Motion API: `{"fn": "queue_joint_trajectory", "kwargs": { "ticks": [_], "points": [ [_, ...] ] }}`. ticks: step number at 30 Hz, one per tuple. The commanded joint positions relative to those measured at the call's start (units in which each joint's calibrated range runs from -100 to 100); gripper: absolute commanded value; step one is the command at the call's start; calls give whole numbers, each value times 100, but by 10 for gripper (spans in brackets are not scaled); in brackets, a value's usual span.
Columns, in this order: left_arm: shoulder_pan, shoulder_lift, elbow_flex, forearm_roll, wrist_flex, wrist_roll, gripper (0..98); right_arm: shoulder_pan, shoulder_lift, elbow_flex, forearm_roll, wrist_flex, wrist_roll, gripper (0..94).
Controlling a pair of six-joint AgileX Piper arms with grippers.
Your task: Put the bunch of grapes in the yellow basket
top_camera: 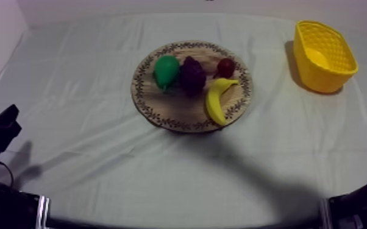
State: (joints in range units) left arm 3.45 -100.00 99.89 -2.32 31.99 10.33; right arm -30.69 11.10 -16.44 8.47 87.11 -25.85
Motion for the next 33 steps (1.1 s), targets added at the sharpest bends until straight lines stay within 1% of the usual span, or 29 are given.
{"fn": "queue_joint_trajectory", "kwargs": {
  "ticks": [1,6,14,15,16,20,26,28,30,33],
  "points": [
    [-2,0,0,0,2,0,1,0,23,47,-67,124,-48,3],
    [-2,0,0,0,2,0,1,-33,34,94,-119,238,-86,3],
    [-2,0,0,0,2,0,1,-60,-43,116,-140,177,-19,9],
    [-2,0,0,0,2,0,1,-66,-53,130,-135,163,-3,11],
    [-2,0,0,0,2,0,1,-71,-62,145,-122,147,-2,37],
    [-2,0,0,0,2,0,1,-113,-90,269,-77,61,-26,215],
    [-2,0,0,0,2,0,1,-246,-99,421,-4,98,-76,635],
    [-2,0,0,0,2,0,1,-284,-100,447,24,130,-83,742],
    [-2,0,0,0,2,0,1,-307,-100,463,37,145,-63,817],
    [-2,0,0,0,2,0,1,-326,-100,476,59,150,-56,874]
  ]
}}
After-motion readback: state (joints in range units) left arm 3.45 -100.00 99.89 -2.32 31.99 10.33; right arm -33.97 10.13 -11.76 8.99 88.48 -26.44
